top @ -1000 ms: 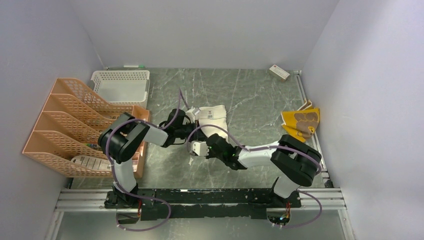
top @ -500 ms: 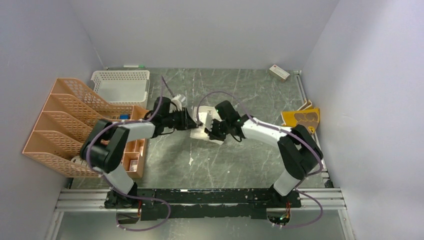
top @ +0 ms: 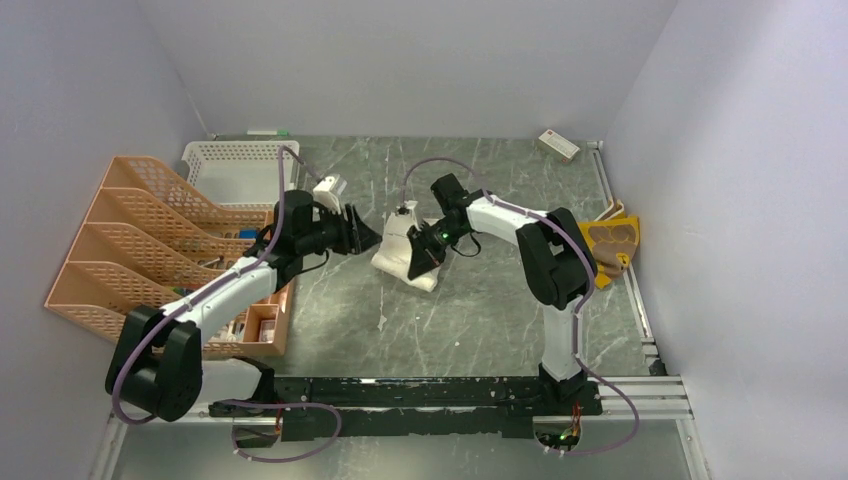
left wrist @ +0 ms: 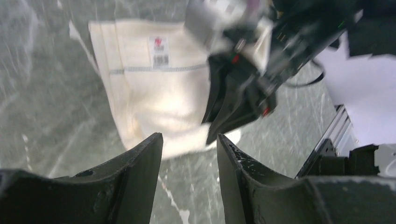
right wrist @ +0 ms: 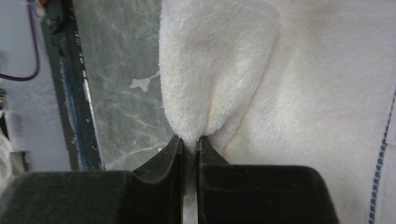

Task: Roll the towels
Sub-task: Roll the towel at the center of the board.

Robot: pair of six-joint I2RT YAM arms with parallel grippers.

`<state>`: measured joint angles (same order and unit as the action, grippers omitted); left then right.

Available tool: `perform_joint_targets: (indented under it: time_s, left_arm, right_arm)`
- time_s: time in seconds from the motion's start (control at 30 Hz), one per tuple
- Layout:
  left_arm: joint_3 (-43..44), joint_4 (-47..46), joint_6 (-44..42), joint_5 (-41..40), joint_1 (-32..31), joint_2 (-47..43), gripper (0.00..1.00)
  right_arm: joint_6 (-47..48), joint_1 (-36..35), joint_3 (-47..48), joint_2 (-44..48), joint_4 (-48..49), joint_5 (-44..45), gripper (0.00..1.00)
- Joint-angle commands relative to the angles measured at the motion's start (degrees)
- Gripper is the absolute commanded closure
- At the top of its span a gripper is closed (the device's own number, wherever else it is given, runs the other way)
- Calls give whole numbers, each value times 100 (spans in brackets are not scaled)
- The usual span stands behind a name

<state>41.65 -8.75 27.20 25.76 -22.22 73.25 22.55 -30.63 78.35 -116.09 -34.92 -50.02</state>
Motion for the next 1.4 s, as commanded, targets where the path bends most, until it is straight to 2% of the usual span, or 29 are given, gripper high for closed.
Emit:
perform_joint_targets:
  time_s: [0.0,0.13,0.33,0.63,1.17,1.2,1.27,1.37]
  left_arm:
    - [-381,200,23,155,16,-72,43]
    - [-440,115,51,214,-54,3,43]
    - [-130,-27,24,90,-301,441,43]
    - [352,-440,145,-105,-685,1389,44]
    - [1006,-769,230,-502,-653,2983,46]
    - [1043,-723,245,-547,-646,3093,47]
    - [1067,-604,253,-673,-623,3269,48]
    - [969,-520,296,-781,-540,3396,49]
  right_arm:
    - [-505,403,118,126,-68,-781,100]
    - [-836,699,239,77,60,-1033,100]
    - [-1400,730,597,-515,66,-571,100]
    - [-1279,750,1067,-1172,-311,-495,100]
    - [-1442,821,1075,-1521,-187,0,100]
    - [-1423,820,1089,-1483,-208,77,99]
    - [-1438,826,1067,-1320,-157,396,85]
    - [-1559,898,968,-887,89,1104,80]
